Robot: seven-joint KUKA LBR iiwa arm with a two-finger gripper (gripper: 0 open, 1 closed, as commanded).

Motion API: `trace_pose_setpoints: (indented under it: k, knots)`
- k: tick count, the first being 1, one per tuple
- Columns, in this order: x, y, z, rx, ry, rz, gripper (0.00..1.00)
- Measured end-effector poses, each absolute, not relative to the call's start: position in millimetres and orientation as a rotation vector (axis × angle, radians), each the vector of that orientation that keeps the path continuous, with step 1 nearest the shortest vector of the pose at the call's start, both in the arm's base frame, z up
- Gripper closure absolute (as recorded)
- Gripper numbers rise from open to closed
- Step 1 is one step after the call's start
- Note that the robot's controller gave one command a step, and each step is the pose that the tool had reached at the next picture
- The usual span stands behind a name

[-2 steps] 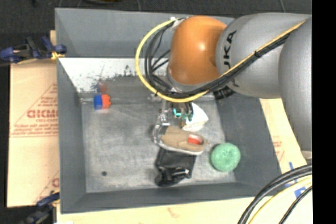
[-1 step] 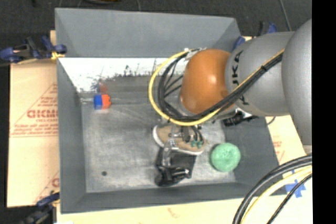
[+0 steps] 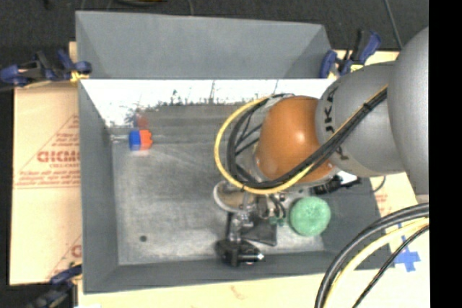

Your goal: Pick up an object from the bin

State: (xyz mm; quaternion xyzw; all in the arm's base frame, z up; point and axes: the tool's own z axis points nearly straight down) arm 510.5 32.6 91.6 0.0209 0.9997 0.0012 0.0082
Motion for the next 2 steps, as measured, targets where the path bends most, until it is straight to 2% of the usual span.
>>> trace_pose_setpoints:
  k: [1,2]
  knots:
    - [572.0,26.8,79.5,-0.26,3.125,0.01,1.0]
    - [572.0,26.8,79.4,-0.259,3.126,0.01,1.0]
